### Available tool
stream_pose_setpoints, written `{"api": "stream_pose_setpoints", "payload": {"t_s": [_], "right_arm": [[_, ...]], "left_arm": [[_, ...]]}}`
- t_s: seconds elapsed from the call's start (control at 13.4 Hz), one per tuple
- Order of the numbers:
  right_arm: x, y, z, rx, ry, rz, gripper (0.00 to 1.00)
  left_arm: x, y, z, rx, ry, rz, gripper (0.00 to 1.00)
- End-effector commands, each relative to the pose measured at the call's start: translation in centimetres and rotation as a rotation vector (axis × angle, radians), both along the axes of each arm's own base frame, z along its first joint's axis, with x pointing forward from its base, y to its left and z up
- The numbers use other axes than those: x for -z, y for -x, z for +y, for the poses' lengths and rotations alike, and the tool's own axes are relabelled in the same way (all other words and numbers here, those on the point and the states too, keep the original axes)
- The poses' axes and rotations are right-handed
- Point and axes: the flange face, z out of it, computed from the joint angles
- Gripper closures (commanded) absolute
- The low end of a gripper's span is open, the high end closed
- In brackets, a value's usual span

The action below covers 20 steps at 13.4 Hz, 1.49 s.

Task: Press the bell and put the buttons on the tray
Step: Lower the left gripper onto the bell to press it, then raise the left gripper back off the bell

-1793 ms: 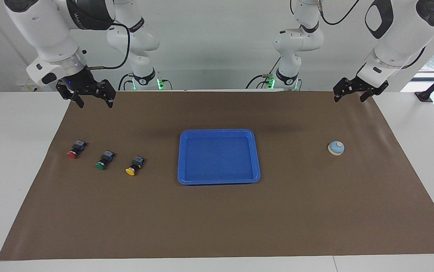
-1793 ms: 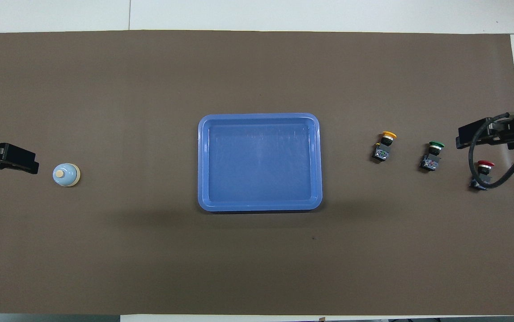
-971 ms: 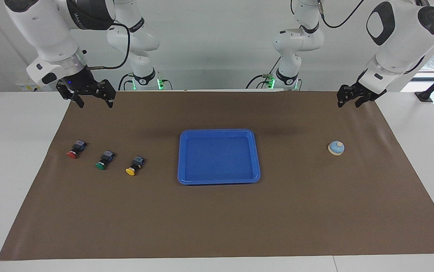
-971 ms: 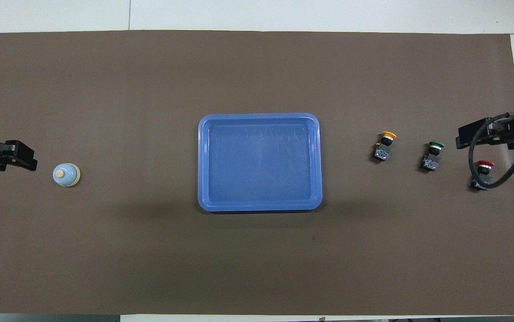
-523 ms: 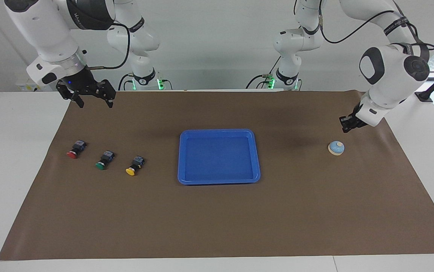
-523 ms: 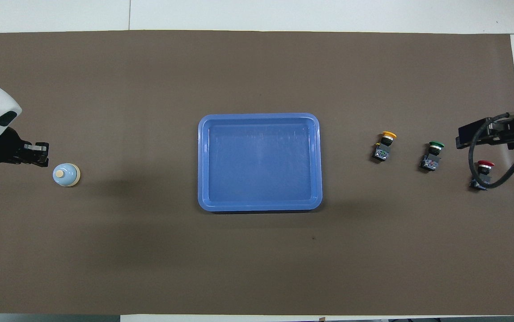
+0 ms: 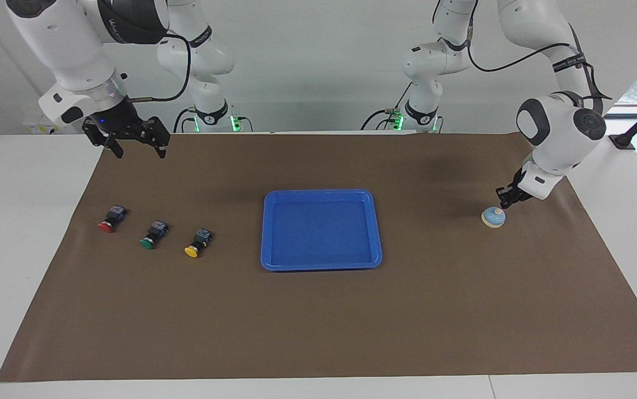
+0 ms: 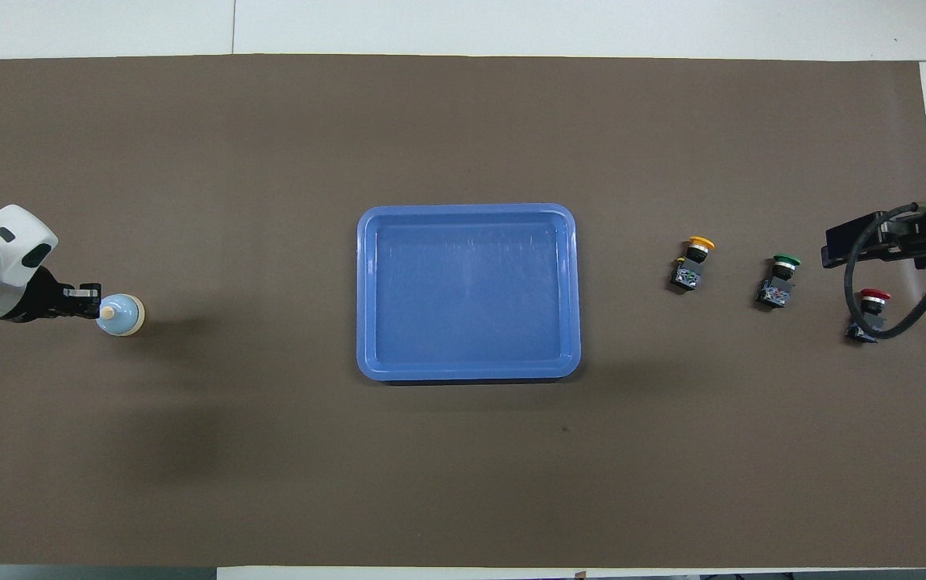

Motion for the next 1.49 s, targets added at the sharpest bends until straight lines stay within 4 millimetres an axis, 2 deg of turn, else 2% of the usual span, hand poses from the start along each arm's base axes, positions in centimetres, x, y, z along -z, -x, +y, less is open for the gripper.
{"api": "stream_pose_setpoints", "payload": {"t_s": [0.0, 0.22, 0.37, 0.45, 0.52, 0.6, 0.67, 0.75, 0.82, 0.9, 1.12, 1.42], "right_arm": [[-0.2, 0.6, -0.3, -0.016, -0.006, 0.003, 0.00], [-0.2, 0.6, -0.2, -0.018, -0.006, 0.003, 0.00], [-0.2, 0.6, -0.2, -0.018, -0.006, 0.003, 0.00], [-0.2, 0.6, -0.2, -0.016, -0.006, 0.003, 0.00], [-0.2, 0.6, -0.2, -0.018, -0.006, 0.003, 0.00], [-0.2, 0.6, -0.2, -0.016, -0.006, 0.003, 0.00], [-0.2, 0.6, -0.3, -0.016, -0.006, 0.003, 0.00], [-0.2, 0.6, -0.2, -0.016, -0.006, 0.003, 0.00], [-0.2, 0.6, -0.2, -0.018, -0.006, 0.003, 0.00], [-0.2, 0.6, -0.2, -0.016, -0.006, 0.003, 0.00], [-0.2, 0.6, -0.2, -0.016, -0.006, 0.003, 0.00], [-0.2, 0.6, -0.2, -0.016, -0.006, 0.003, 0.00]], "left_arm": [[1.4, 0.1, 0.1, 0.015, -0.010, -0.015, 1.00], [4.5, 1.0, 0.2, 0.016, -0.010, -0.032, 1.00], [3.4, 0.2, 0.0, 0.021, -0.008, -0.007, 1.00], [2.0, -0.7, -0.2, 0.026, -0.007, 0.006, 1.00], [-0.7, -1.4, -0.3, 0.027, -0.006, 0.022, 1.00], [-3.7, -2.2, -0.3, 0.028, -0.004, 0.049, 1.00], [-7.7, -2.8, -0.9, 0.038, -0.002, 0.086, 1.00], [-10.8, -3.0, -2.2, 0.053, 0.000, 0.119, 0.65], [-13.6, -2.8, -3.0, 0.062, -0.001, 0.133, 0.01], [-16.4, -2.0, -3.8, 0.073, -0.003, 0.124, 0.00], [-20.7, -1.2, -4.5, 0.083, 0.004, 0.133, 0.00], [-22.7, -0.7, -4.9, 0.088, 0.003, 0.115, 0.00]]}}
